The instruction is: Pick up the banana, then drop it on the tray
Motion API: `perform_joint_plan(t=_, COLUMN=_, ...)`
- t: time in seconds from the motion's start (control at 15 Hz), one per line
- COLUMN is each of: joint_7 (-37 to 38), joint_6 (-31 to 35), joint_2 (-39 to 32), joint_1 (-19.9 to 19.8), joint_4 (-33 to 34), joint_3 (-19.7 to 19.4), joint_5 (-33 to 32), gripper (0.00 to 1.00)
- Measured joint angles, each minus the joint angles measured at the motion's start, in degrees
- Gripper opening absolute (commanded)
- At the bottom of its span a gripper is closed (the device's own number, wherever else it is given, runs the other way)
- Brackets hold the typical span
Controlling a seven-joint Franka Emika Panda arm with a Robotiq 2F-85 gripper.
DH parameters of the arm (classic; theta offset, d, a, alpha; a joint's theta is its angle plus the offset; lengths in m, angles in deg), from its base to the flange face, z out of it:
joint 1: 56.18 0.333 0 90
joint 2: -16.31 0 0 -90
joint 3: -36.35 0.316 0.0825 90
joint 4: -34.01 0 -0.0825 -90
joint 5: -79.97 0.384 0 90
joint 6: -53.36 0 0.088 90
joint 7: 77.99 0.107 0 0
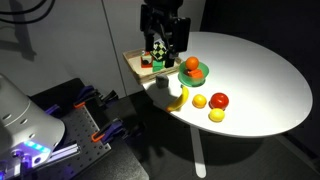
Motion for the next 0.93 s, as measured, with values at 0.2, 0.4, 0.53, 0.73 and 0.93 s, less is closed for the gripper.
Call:
perform_joint_plan(t=0.2, joint_7=0.0, joint_6=6.1, joint_2=-2.1, joint_1=1.2, joint_4=-0.4, joint_3=0.2, joint_5=1.9, gripper=1.00)
perform_joint_plan(t=0.4, joint_7=-0.1, joint_6=12.4, joint_2=-4.2, joint_1=2.5, joint_4=-1.1, joint_3=0.4, joint_5=3.9, gripper=1.00)
perform_joint_plan(t=0.53, joint_7=-0.5, joint_6=16.0, joint_2=-5.4, joint_1=3.4, joint_4=-1.6, joint_3=0.6, joint_5=5.5, gripper=1.00)
perform_joint_plan(t=0.73, joint_7=-1.6, joint_6=20.7, joint_2=-7.1, joint_1=4.5, joint_4=-2.5, joint_3=0.7, joint_5=7.4, gripper=1.00)
perform_joint_plan(t=0.93, joint_7=-2.3, joint_6=23.0, joint_2=-8.9, joint_1=4.9, joint_4=-2.9, joint_3=1.1, joint_5=8.2, gripper=1.00)
